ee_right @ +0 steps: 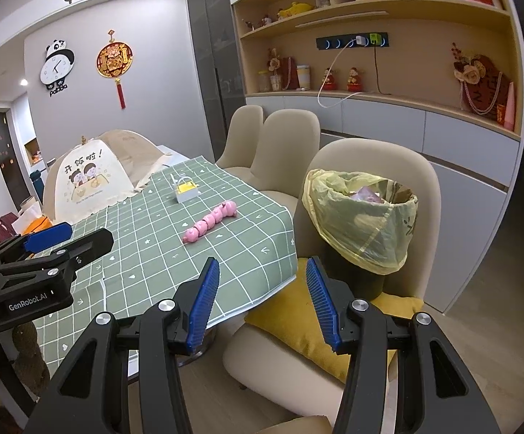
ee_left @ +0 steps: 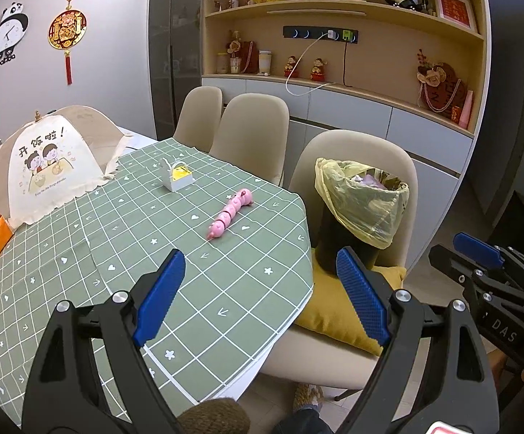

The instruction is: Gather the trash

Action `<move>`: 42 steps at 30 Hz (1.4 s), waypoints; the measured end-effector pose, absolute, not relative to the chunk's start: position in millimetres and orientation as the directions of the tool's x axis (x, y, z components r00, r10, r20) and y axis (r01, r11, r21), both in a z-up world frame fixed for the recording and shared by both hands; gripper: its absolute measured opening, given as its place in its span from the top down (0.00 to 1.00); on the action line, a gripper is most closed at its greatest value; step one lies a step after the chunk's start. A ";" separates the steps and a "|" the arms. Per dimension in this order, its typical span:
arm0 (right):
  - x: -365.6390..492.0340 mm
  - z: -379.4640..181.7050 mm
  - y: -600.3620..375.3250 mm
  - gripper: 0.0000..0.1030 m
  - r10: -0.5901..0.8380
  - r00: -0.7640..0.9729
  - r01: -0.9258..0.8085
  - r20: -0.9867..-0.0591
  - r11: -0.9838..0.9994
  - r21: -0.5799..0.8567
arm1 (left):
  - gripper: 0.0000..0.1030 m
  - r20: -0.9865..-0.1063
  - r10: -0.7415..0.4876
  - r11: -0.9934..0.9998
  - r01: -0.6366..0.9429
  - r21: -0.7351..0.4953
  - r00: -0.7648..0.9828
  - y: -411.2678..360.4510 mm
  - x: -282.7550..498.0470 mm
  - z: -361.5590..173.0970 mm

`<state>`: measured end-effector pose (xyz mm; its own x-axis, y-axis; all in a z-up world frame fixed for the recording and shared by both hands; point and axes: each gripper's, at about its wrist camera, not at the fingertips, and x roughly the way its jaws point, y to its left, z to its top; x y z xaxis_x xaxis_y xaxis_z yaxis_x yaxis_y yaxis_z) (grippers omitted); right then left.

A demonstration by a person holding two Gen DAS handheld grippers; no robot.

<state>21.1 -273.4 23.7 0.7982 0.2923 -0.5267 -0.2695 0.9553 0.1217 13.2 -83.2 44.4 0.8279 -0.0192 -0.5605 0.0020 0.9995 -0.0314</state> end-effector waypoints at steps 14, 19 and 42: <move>18.8 25.1 -277.6 0.54 0.276 0.808 -0.250 -0.521 0.961 0.123 | 0.21 -0.567 -0.037 0.999 0.024 -0.032 0.823 -84.5 14.7 43.5; 19.3 24.5 -278.1 0.54 0.277 0.807 -0.252 -0.522 0.960 0.120 | 0.21 -0.569 -0.038 0.999 0.022 -0.034 0.822 -83.8 14.8 43.2; 19.8 21.5 -275.2 0.54 0.268 0.806 -0.244 -0.528 0.963 0.117 | 0.21 -0.573 -0.044 0.999 0.019 -0.051 0.819 -76.8 14.5 40.6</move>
<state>19.8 -275.2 21.5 0.8057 0.2681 -0.5281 -0.2437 0.9628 0.1169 14.5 -76.8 40.6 0.8185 -0.0444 -0.5728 0.0186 0.9985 -0.0509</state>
